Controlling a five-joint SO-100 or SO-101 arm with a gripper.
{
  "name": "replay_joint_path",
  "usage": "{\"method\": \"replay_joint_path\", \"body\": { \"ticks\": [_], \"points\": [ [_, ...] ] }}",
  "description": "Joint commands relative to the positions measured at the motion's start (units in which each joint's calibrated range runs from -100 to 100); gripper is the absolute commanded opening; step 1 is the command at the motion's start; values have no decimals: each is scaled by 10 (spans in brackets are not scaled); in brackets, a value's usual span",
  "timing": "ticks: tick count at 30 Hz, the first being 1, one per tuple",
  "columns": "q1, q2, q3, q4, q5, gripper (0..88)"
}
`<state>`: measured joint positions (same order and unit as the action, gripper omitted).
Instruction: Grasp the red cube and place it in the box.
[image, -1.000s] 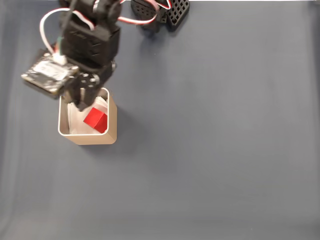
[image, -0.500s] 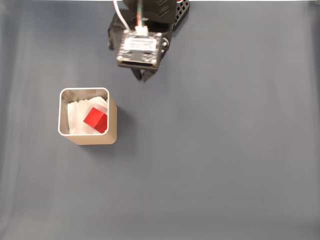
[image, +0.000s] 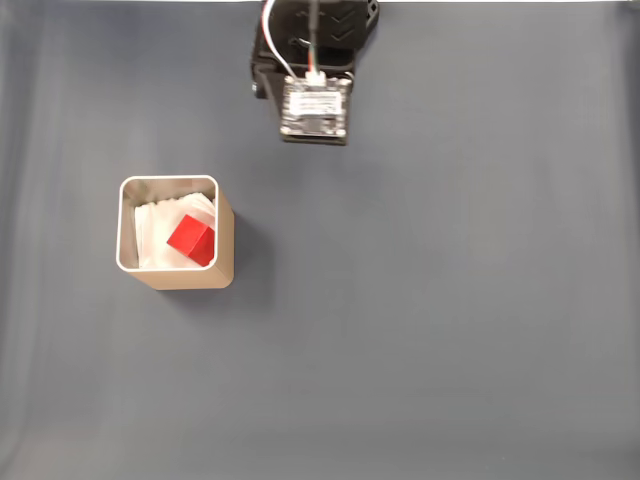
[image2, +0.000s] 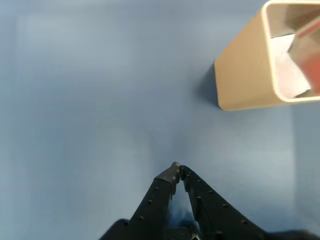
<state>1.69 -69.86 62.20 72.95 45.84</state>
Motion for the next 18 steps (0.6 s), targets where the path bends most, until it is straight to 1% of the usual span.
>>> {"method": "replay_joint_path", "body": {
  "ticks": [1,13,18],
  "points": [
    [-13,-42,44,-19,2,7],
    [-21,-185,219,-9,11,1],
    [-20,-234,269,-20,0,1]
  ]
}}
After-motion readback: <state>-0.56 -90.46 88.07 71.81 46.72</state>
